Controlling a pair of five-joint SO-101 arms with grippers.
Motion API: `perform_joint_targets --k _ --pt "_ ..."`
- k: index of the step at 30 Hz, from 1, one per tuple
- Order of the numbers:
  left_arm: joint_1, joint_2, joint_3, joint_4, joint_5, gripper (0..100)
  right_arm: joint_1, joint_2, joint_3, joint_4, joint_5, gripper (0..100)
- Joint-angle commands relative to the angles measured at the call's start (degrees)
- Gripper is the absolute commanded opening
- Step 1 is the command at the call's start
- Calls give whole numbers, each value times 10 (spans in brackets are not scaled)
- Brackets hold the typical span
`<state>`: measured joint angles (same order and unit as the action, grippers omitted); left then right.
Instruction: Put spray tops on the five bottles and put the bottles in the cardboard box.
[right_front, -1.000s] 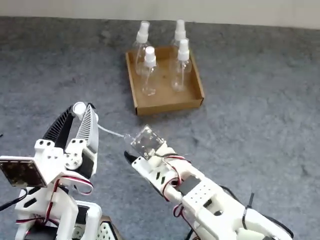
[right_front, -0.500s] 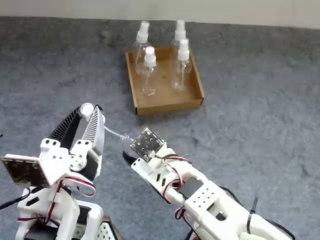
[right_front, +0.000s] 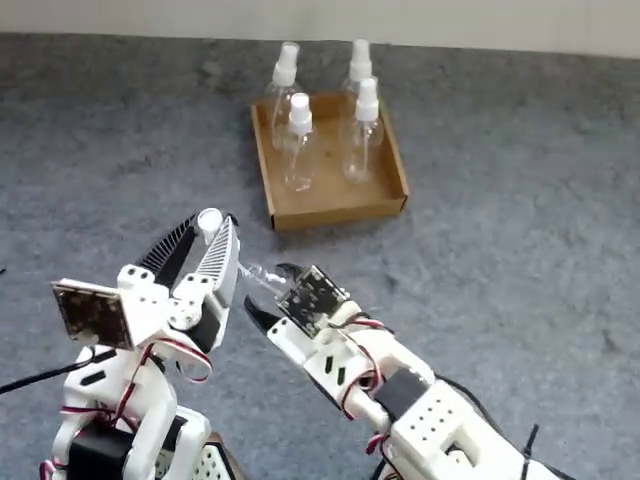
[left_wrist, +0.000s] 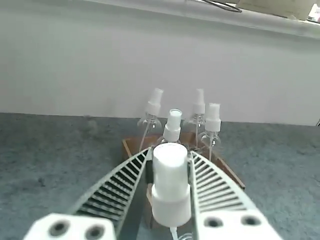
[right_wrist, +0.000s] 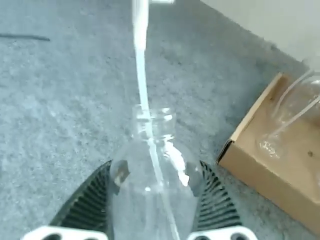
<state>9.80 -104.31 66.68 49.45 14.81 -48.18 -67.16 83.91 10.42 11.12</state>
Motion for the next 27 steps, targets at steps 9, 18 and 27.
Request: perform_joint_targets --k 9,18,27 --pt "101 54 29 -49 -9 4 -4 -228 -10 144 -7 4" --pt "138 196 18 -74 -7 4 87 -238 -14 145 -84 4" --pt "138 202 22 -86 -5 4 115 -239 -14 145 -103 4"
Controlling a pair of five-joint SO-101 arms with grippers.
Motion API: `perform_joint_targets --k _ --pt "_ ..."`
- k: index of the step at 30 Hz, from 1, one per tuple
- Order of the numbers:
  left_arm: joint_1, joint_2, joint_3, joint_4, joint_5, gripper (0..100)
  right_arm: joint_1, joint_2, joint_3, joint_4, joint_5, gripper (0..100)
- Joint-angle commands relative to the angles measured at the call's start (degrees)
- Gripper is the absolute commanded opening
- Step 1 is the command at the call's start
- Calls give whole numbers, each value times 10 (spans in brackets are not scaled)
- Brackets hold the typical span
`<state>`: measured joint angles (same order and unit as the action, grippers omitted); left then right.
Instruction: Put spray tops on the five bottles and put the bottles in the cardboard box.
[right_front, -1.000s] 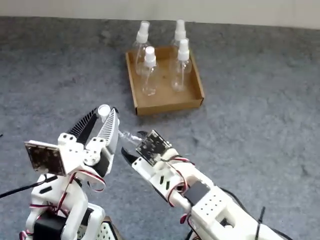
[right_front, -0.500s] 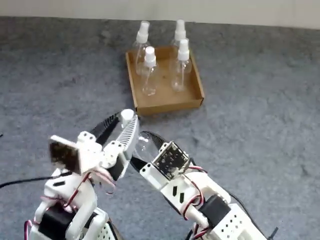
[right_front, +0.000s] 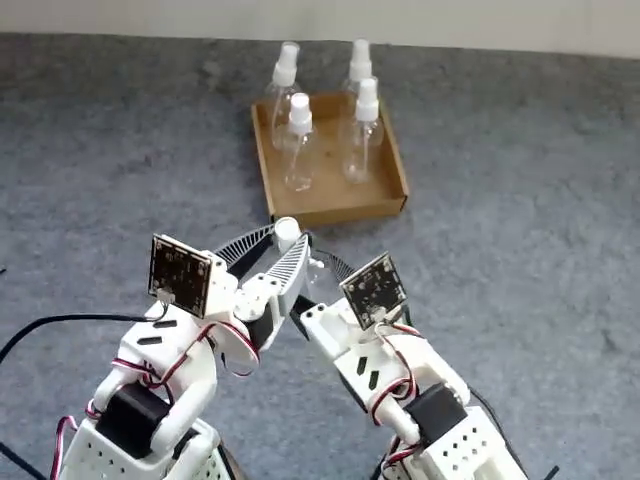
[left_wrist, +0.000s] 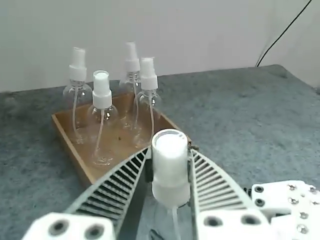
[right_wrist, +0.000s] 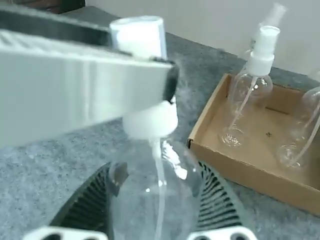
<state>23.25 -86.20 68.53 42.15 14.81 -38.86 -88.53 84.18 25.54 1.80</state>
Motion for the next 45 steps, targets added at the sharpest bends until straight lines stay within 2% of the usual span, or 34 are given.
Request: perform_joint_targets --k 1,7,12,20,25,30,34,42,45 --pt "4 22 4 -19 -5 4 22 -25 -16 -7 -10 4" --pt "13 22 0 -18 -7 22 20 -25 -16 -6 -10 4" --pt "11 15 0 -15 -8 174 15 -25 -15 -7 -9 4" --pt "6 14 -92 102 -75 178 16 -22 -12 -7 -6 4" --pt "-57 9 -120 116 -76 178 18 -21 -12 -7 -6 4" --pt "-77 -117 -124 156 -78 178 16 -21 -11 -7 -10 4" --pt "-85 -193 -55 107 -78 178 15 -22 -11 -7 -10 4" --pt "-89 -79 -53 -61 -74 178 15 -22 -10 -7 -6 4" --pt "-89 -29 -77 -95 -74 178 15 -22 -10 -7 -6 4"
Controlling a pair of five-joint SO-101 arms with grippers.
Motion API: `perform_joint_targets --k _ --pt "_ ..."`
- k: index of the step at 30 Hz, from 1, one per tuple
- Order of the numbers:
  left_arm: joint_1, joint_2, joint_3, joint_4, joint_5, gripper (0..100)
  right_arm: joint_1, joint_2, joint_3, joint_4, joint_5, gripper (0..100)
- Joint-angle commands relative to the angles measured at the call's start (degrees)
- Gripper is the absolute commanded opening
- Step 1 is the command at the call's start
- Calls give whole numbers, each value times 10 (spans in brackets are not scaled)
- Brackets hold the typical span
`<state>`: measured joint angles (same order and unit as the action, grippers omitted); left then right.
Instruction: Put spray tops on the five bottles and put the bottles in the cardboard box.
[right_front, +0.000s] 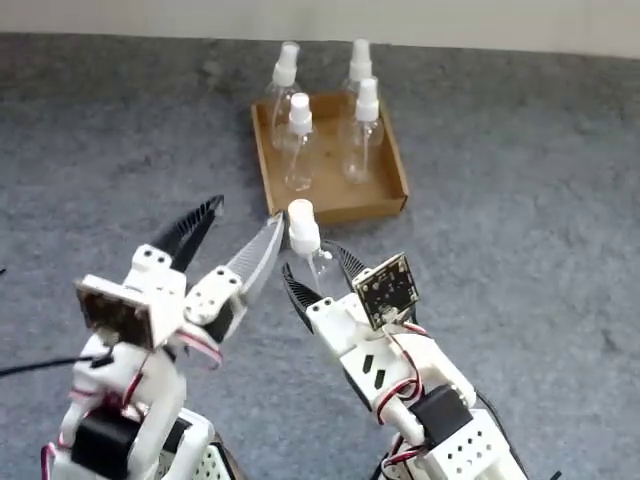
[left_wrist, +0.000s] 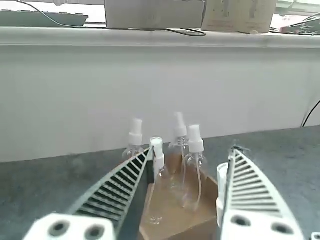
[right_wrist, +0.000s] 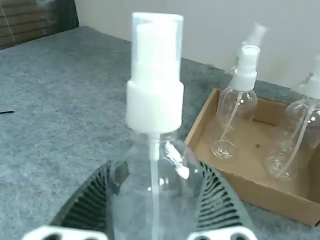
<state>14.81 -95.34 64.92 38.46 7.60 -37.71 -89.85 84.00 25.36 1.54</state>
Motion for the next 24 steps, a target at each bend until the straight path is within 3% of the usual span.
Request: perform_joint_targets --k 1,9,18,24 --pt "-3 75 -48 -63 -2 179 4 -9 -8 -6 -5 4" --pt "0 168 -10 -66 -5 178 4 -11 -8 -4 -6 4" --pt "-1 167 -7 -61 -6 178 7 -8 -10 -2 -4 4" --pt "-13 37 -55 86 -9 179 58 -5 -47 0 -4 3"
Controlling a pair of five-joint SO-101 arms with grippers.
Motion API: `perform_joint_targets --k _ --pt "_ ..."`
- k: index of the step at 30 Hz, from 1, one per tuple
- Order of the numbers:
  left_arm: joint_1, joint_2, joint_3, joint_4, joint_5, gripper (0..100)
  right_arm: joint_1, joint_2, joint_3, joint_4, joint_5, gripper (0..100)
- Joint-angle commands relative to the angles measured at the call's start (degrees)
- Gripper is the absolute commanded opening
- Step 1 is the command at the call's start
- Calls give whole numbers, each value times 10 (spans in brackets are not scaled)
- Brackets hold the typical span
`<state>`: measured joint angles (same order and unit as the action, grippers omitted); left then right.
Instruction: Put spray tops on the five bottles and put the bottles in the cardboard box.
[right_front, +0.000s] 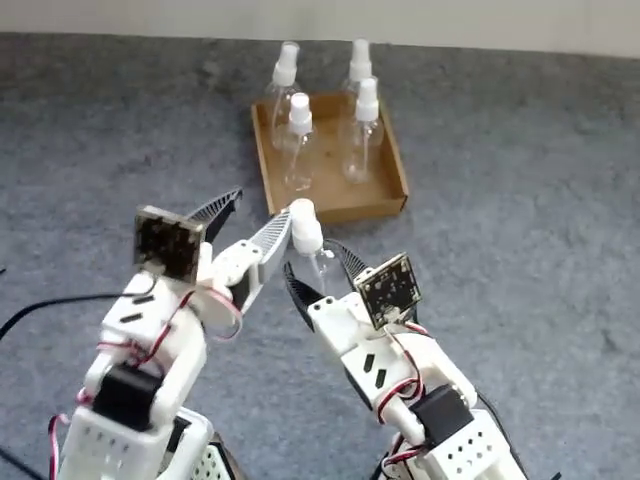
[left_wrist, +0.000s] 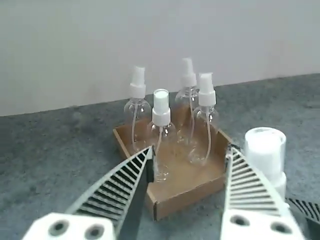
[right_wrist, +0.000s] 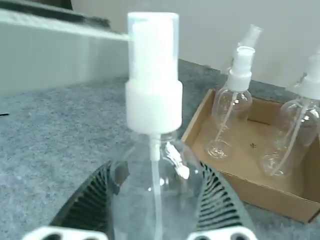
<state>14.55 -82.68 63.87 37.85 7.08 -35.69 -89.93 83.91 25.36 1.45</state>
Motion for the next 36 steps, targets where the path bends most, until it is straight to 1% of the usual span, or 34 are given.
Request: perform_joint_targets --k 1,3,5,9,11,14,18,21,23,26,29,32,36 --pt "-18 -109 -43 120 -16 178 54 3 -67 7 -3 3" --pt "-23 -147 -21 164 -75 178 77 40 -123 27 -4 3" --pt "-23 -162 18 183 -124 178 80 98 -183 43 -6 3" --pt "-23 -164 95 183 -159 181 79 235 -304 45 -6 3" --pt "-15 -164 124 181 -164 182 79 301 -362 45 -7 3" --pt "18 -169 135 184 -164 183 65 395 -434 45 -9 3" --pt "51 -169 135 185 -164 188 27 497 -490 46 -54 3" --pt "40 -170 131 185 -161 260 7 546 -509 46 -86 3" --pt "17 -168 116 185 -159 299 0 561 -509 46 -105 3" --pt "-7 -165 96 182 -140 303 -1 563 -508 46 -112 3" --pt "-7 -164 95 176 -136 302 -1 563 -508 51 -113 3" --pt "-7 -164 99 160 -135 302 0 563 -508 94 -140 3" --pt "-8 -163 121 114 -130 287 -1 562 -508 131 -149 3"
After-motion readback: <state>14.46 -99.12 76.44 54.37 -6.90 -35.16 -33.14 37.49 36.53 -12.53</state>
